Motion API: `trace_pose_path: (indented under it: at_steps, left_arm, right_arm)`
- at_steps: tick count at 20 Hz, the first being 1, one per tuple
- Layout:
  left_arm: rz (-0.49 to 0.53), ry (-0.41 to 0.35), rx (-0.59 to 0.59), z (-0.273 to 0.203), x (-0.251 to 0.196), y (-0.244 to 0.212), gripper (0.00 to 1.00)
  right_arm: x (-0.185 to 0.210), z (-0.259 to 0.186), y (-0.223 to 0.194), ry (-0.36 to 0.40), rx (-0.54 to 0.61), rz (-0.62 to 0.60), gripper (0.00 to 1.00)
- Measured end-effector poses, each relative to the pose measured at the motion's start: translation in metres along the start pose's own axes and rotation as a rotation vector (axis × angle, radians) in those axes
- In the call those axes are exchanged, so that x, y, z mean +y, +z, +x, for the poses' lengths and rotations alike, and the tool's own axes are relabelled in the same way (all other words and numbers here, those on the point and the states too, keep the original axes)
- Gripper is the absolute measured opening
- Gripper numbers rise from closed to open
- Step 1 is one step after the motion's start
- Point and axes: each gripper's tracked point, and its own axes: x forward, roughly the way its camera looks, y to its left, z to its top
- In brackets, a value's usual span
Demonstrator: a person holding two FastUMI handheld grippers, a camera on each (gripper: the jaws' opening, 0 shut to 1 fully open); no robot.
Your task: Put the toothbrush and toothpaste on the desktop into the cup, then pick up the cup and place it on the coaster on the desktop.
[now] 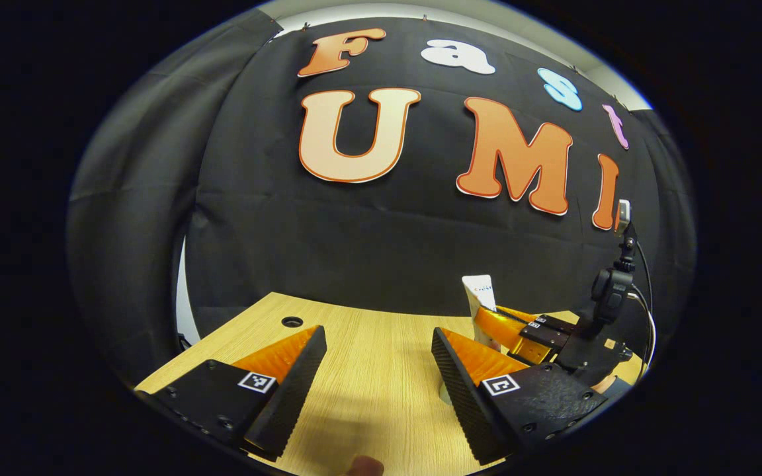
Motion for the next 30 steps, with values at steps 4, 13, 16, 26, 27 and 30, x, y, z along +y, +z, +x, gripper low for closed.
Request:
trace_pose_path:
  at_steps: [4, 13, 16, 26, 27, 30]
  left_arm:
    - [-0.014, -0.005, 0.018, 0.005, -0.003, -0.003, 0.97]
    - [-0.004, -0.064, 0.038, 0.001, -0.031, -0.008, 0.97]
    - [0.005, -0.097, 0.055, 0.002, -0.045, -0.010, 0.97]
    - [0.063, -0.193, 0.170, 0.016, -0.101, -0.033, 0.97]
    - [0.069, -0.201, 0.186, 0.019, -0.106, -0.038, 0.97]
    - [0.090, -0.227, 0.230, 0.028, -0.122, -0.051, 0.97]
  right_arm:
    - [-0.009, -0.002, -0.012, -0.017, 0.007, -0.005, 0.09]
    - [-0.022, -0.028, -0.024, -0.048, 0.082, -0.050, 0.24]
    - [-0.030, -0.046, -0.022, -0.068, 0.095, -0.061, 0.27]
    - [-0.033, -0.113, 0.054, -0.090, -0.026, -0.150, 0.78]
    - [-0.036, -0.120, 0.062, -0.103, -0.036, -0.153, 0.82]
    - [-0.058, -0.137, 0.079, -0.163, -0.053, -0.138, 0.89]
